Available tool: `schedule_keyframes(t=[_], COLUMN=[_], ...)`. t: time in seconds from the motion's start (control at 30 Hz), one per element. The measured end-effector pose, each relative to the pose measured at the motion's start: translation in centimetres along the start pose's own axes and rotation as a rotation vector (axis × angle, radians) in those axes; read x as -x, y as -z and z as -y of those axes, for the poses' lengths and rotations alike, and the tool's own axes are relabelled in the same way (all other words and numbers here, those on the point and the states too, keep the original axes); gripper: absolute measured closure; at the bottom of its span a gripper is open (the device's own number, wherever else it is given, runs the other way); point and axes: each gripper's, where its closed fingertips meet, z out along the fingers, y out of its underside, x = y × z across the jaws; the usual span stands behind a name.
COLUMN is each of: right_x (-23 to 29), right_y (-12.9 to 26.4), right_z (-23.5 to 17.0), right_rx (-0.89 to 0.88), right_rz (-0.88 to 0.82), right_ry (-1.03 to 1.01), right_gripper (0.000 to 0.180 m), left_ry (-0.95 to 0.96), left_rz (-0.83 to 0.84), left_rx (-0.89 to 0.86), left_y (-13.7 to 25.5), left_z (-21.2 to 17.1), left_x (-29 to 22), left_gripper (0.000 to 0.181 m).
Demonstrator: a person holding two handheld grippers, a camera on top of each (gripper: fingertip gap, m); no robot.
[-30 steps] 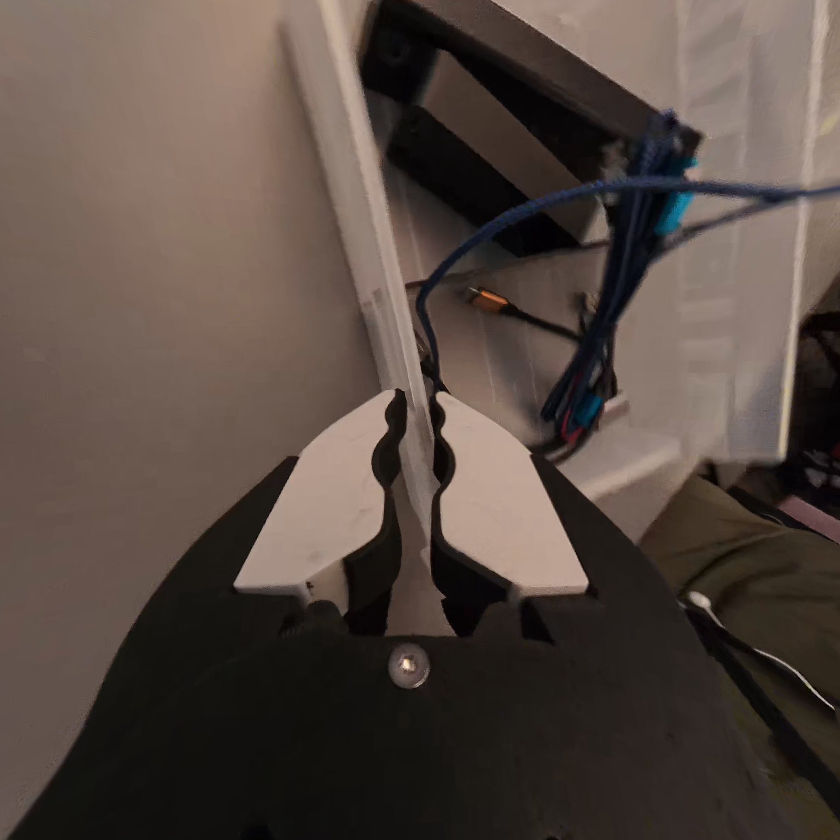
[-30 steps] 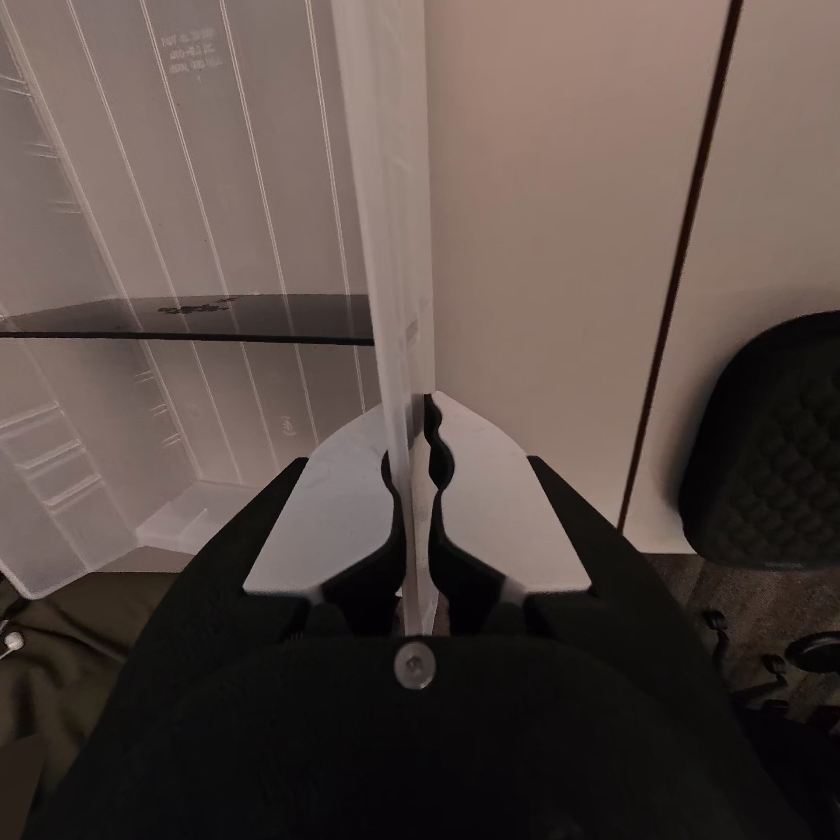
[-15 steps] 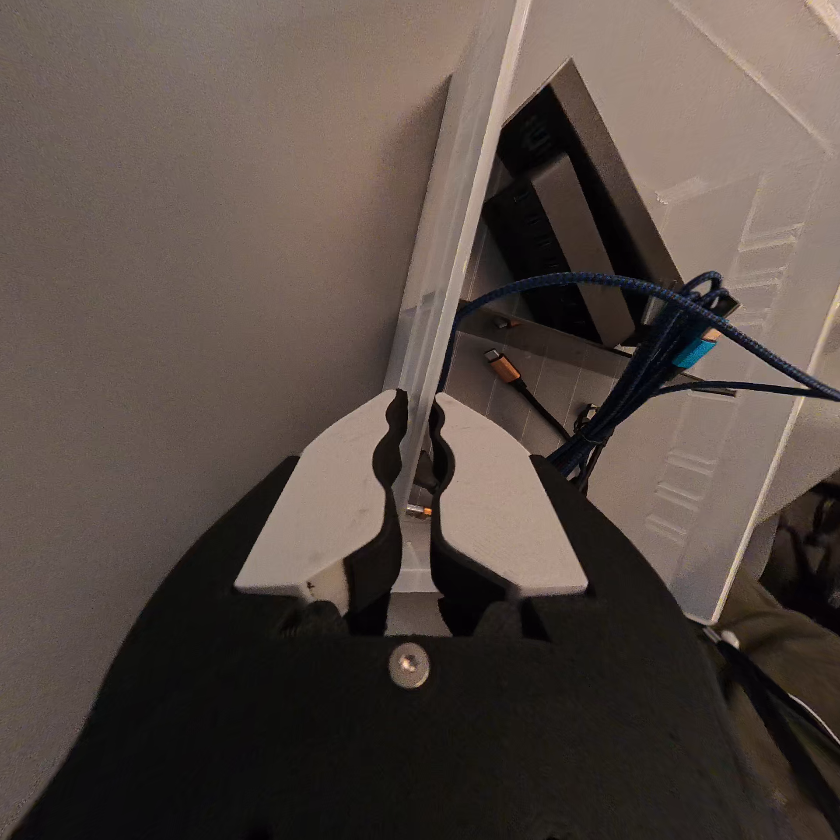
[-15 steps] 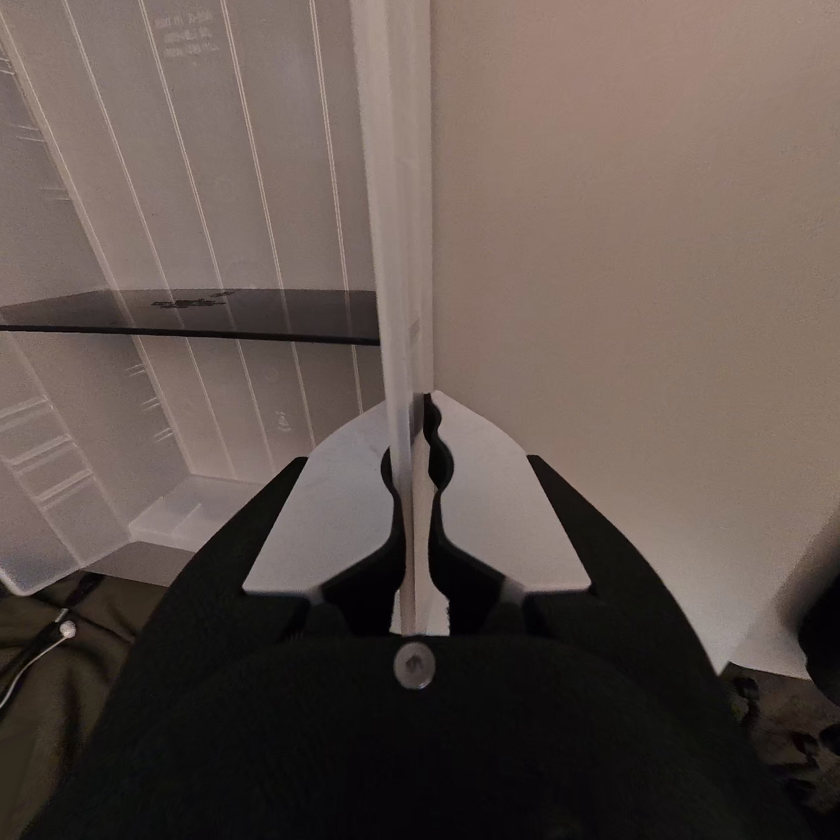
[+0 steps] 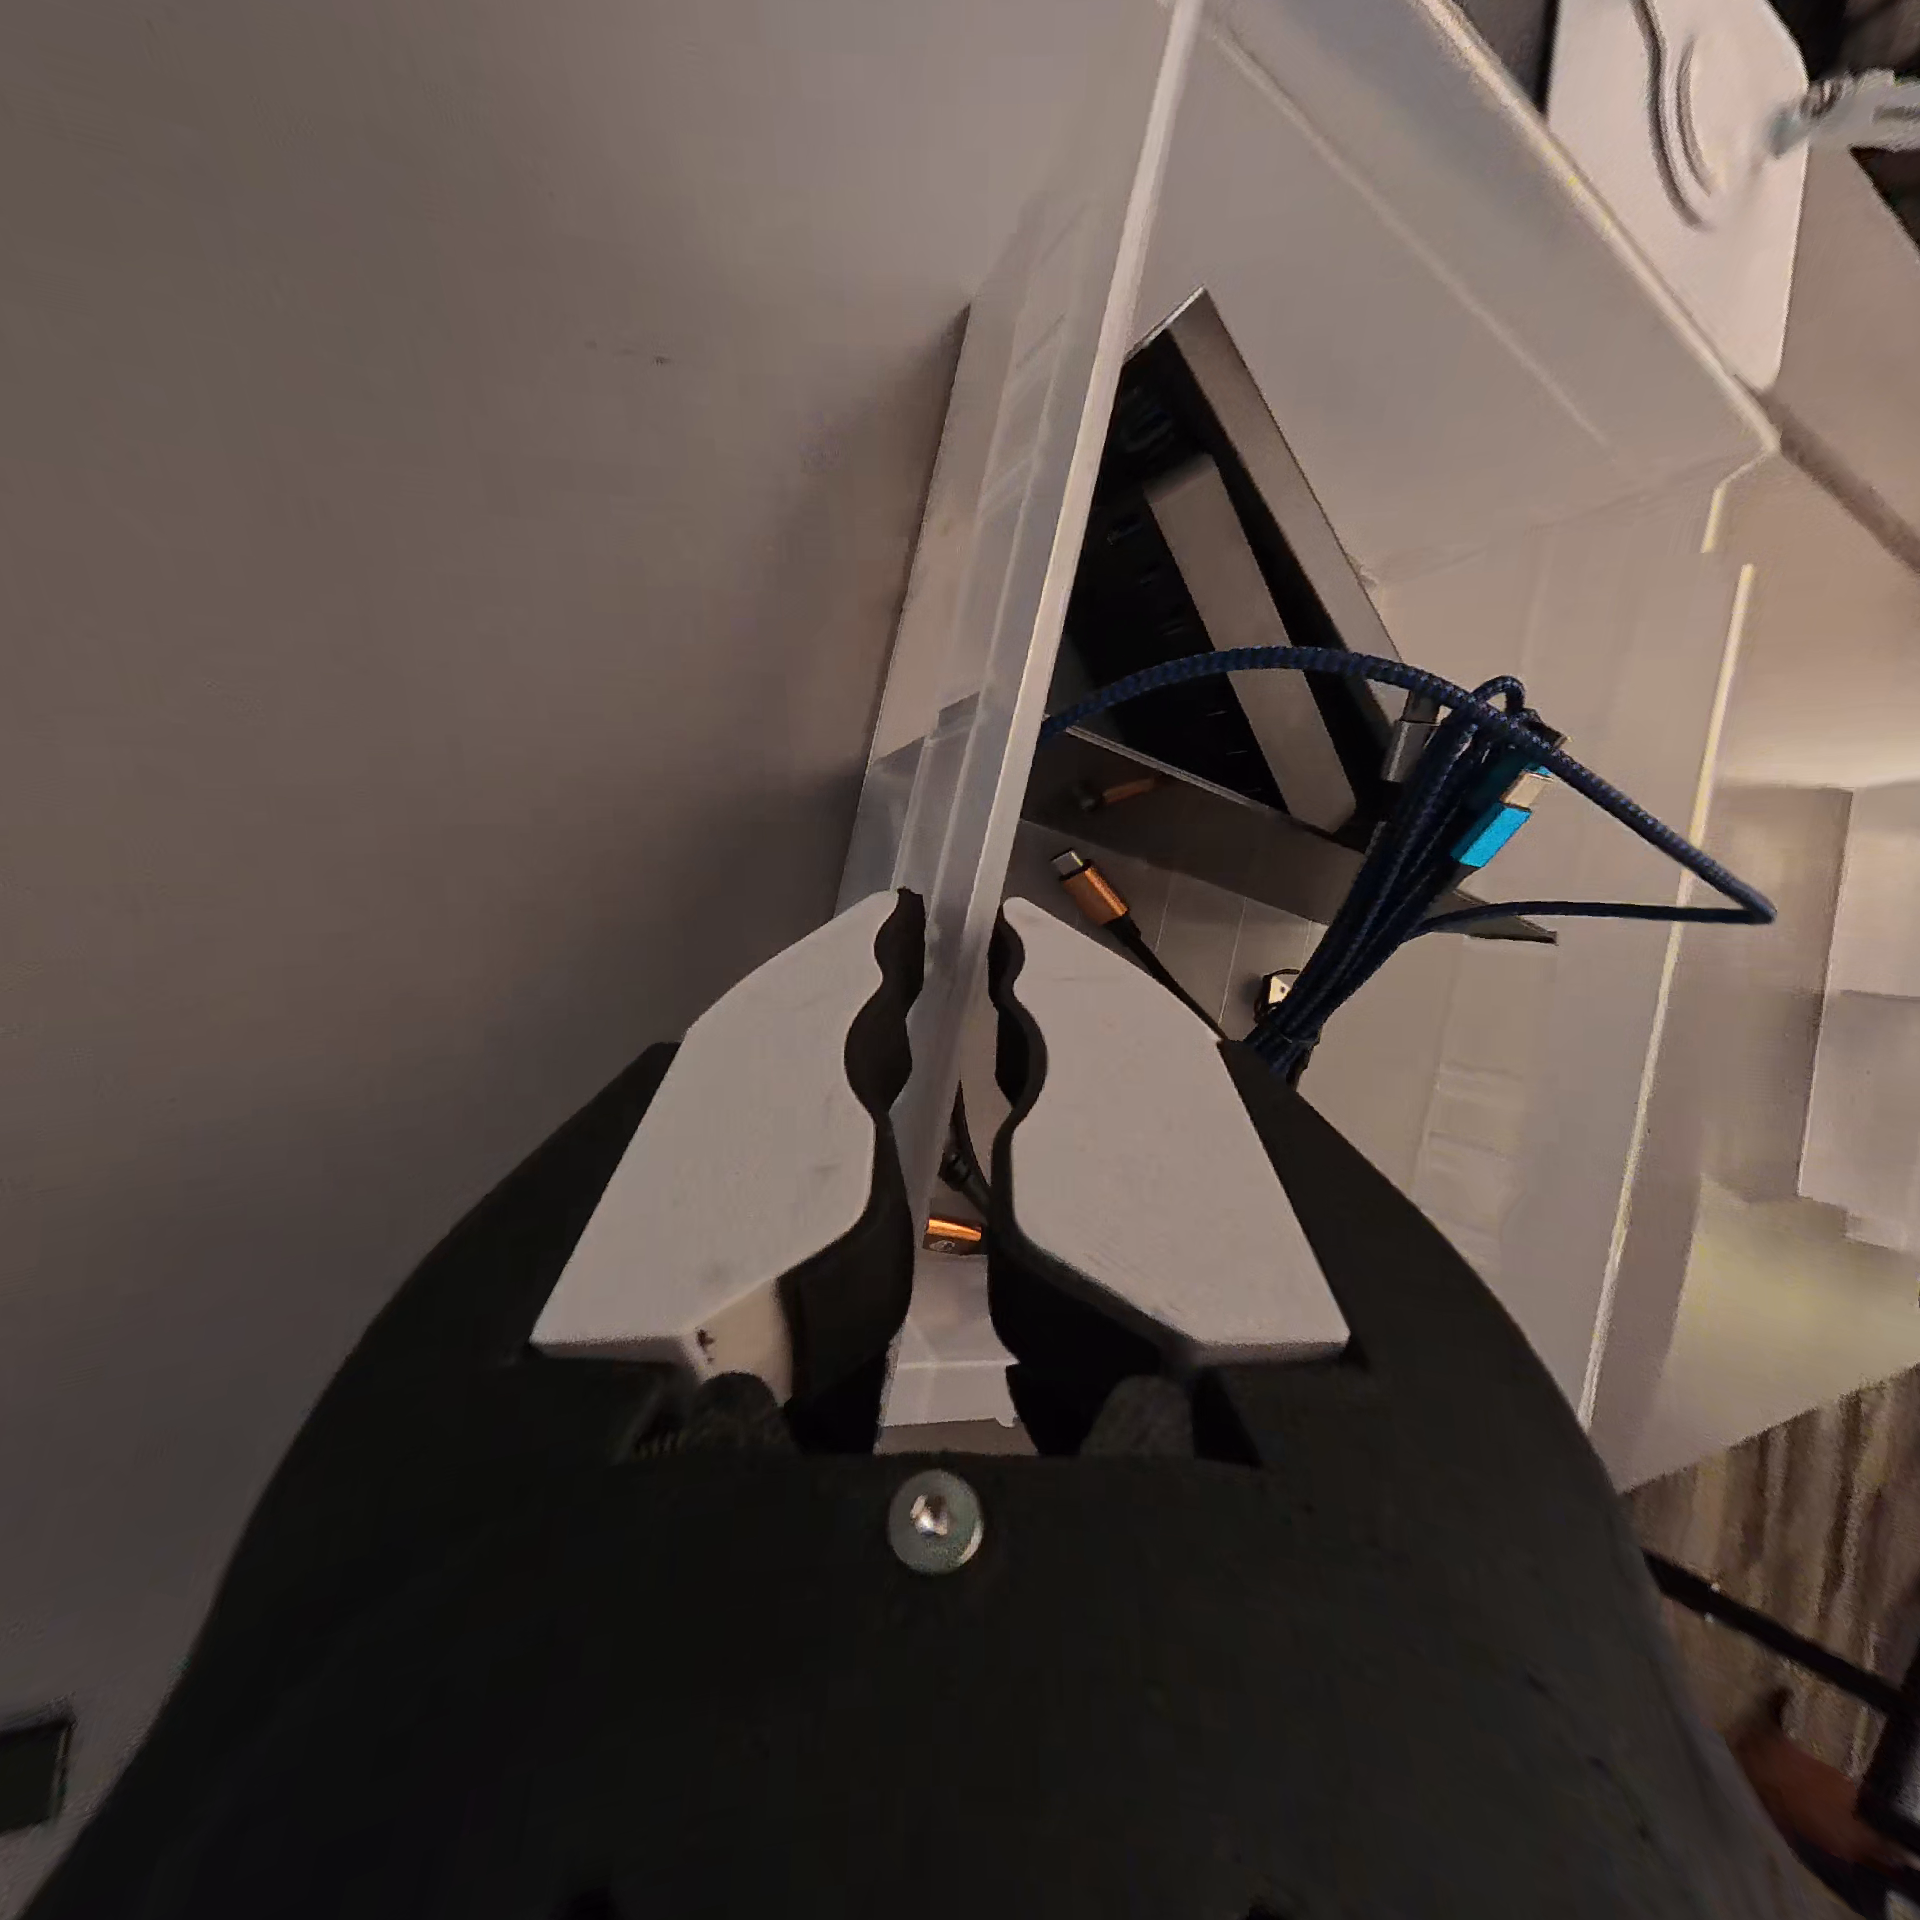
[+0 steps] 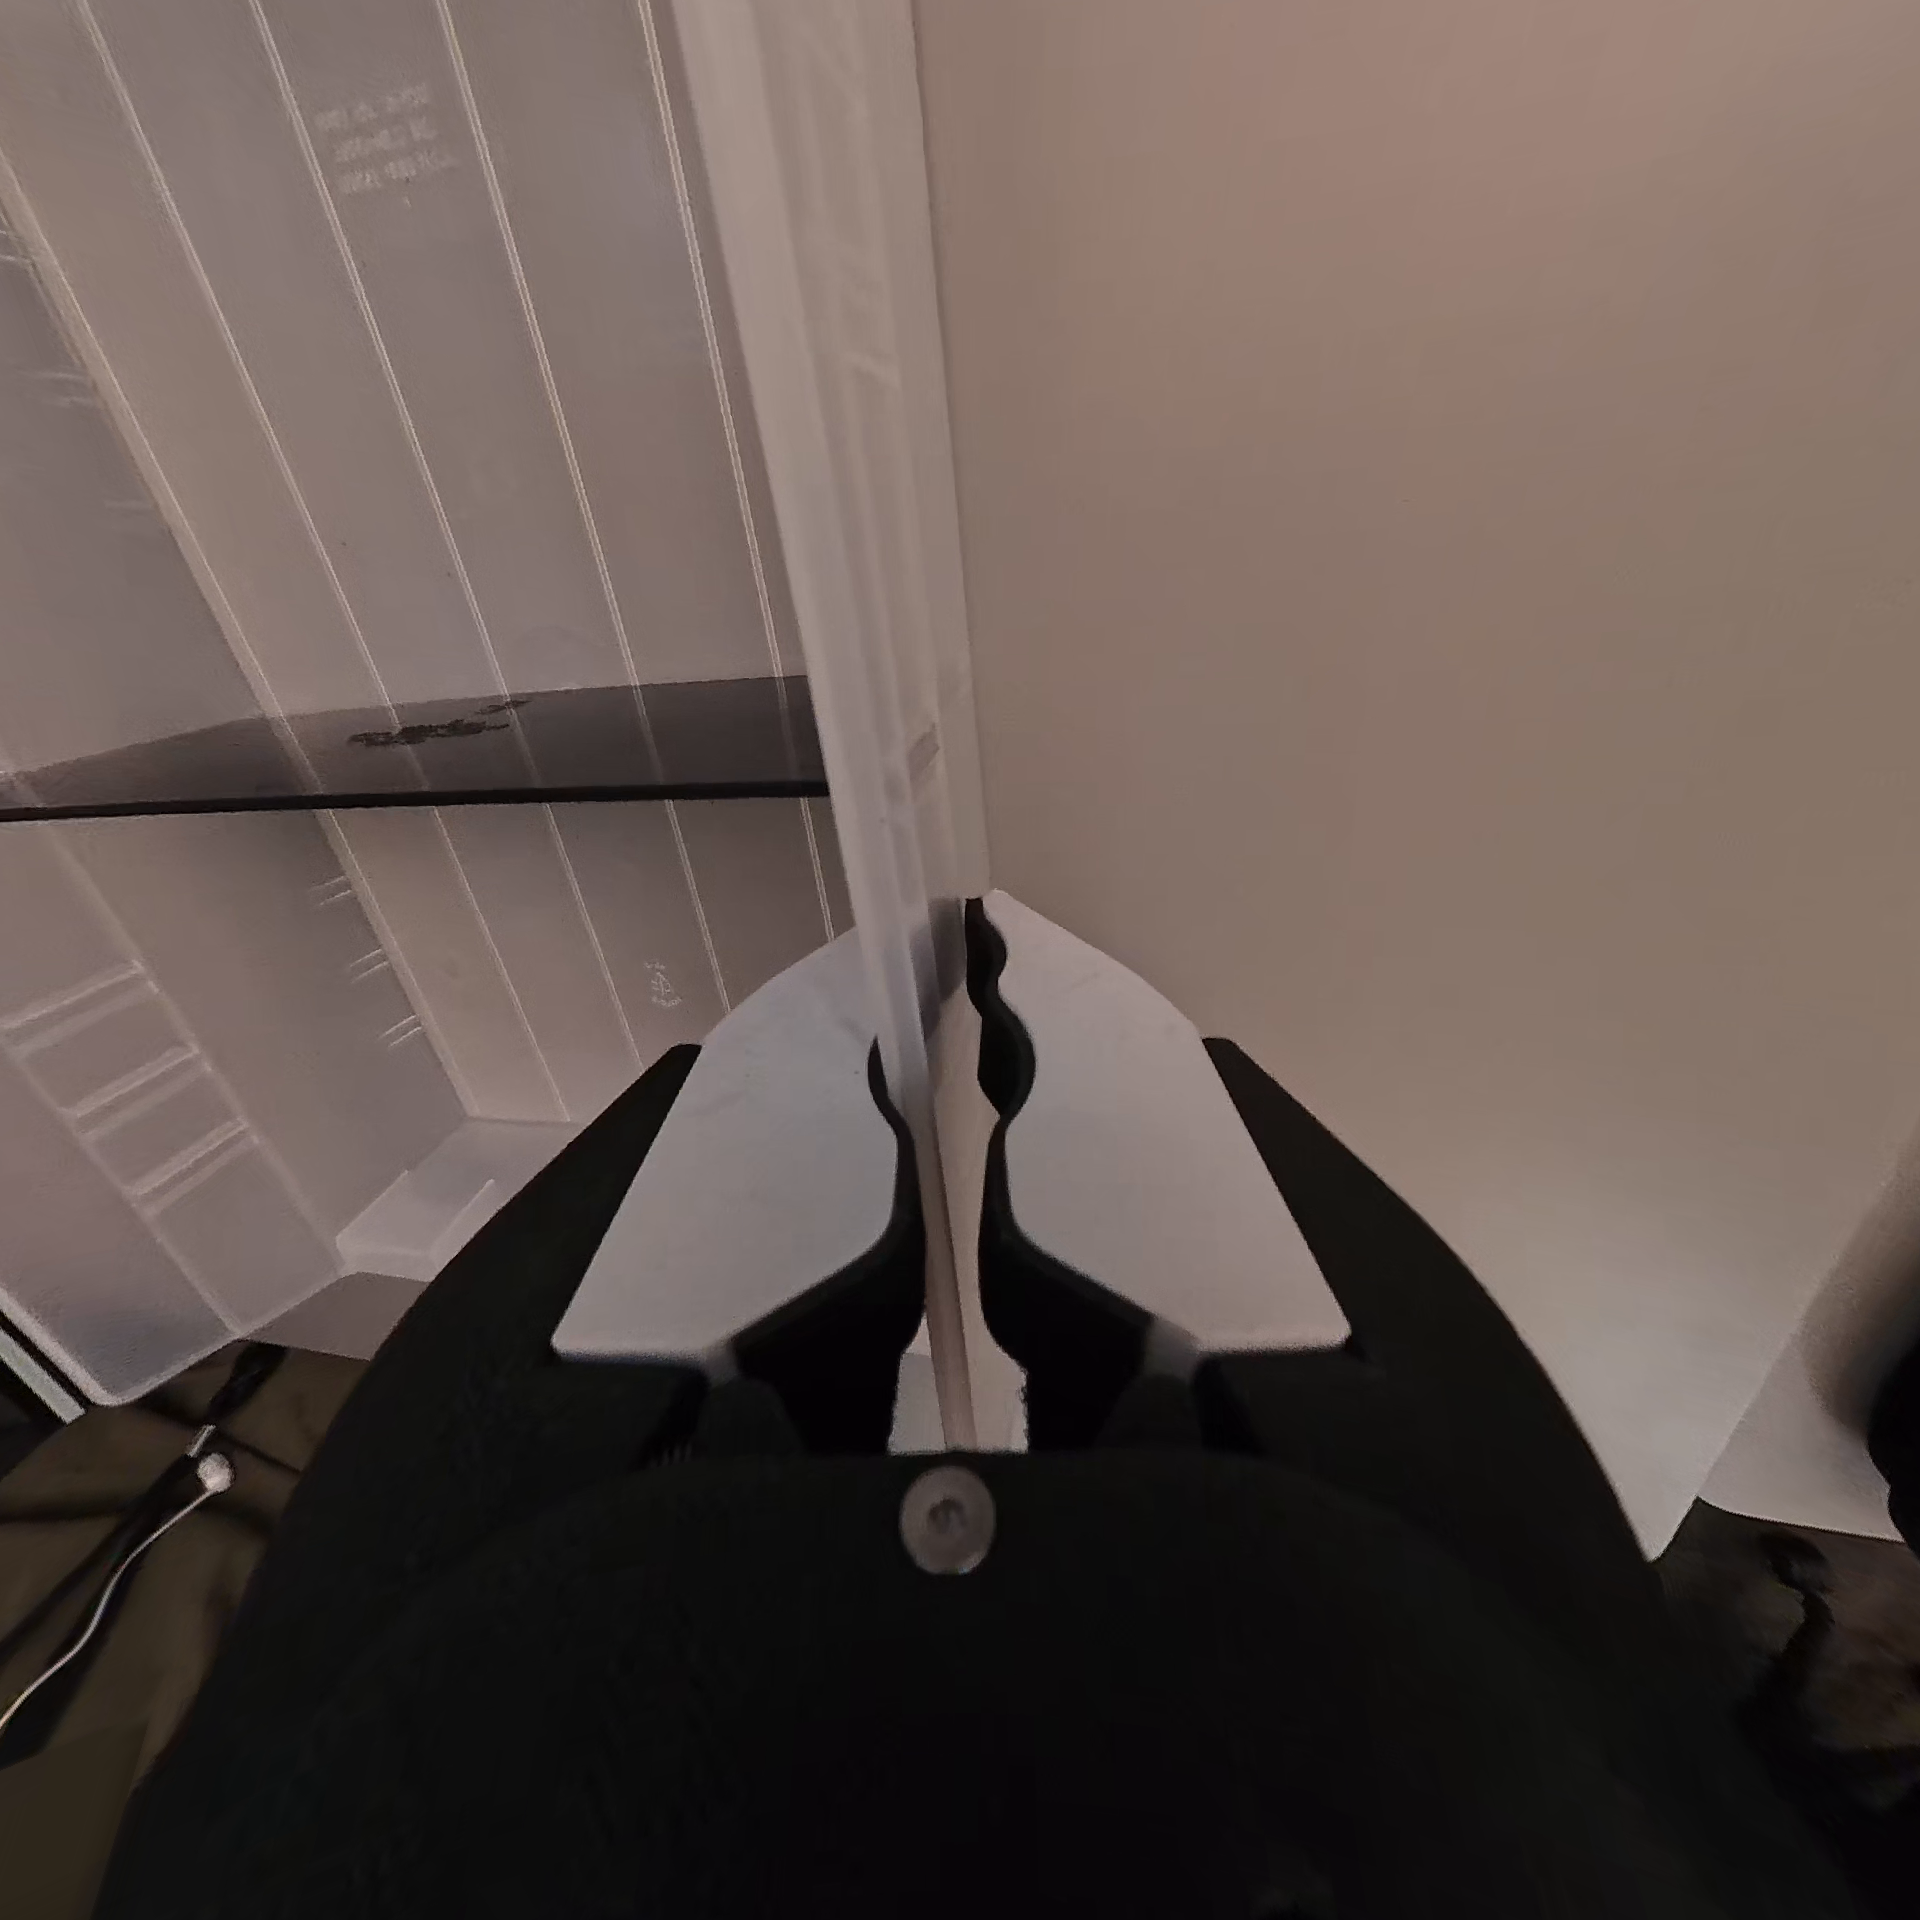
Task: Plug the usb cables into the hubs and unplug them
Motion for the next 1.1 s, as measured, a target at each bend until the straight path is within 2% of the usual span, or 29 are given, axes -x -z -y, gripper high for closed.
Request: schedule_keyframes(t=[0.37, 0.73, 0.83, 1.1], right_x=[-2.6, -5.2, -6.5, -6.7], right_y=[0.7, 1.1, 1.3, 1.3], right_z=[-0.8, 1.5, 2.2, 2.0], right_rx=[-0.042, -0.094, -0.106, -0.099], right_rz=[-0.002, -0.024, -0.073, -0.060], right_ry=[-0.087, -0.080, -0.003, 0.081], right_gripper=[0.175, 0.174, 0.174, 0.174], left_ry=[0.071, 0.085, 0.095, 0.124], left_rz=[0.011, 0.062, 0.068, 0.097], left_rx=[-0.090, -0.144, -0.164, -0.219], left_y=[0.8, 0.4, 0.3, 0.2], left_z=[1.0, 2.0, 2.4, 3.0], left_x=[2.1, 2.6, 2.8, 3.2], left_gripper=[0.169, 0.164, 0.162, 0.161])
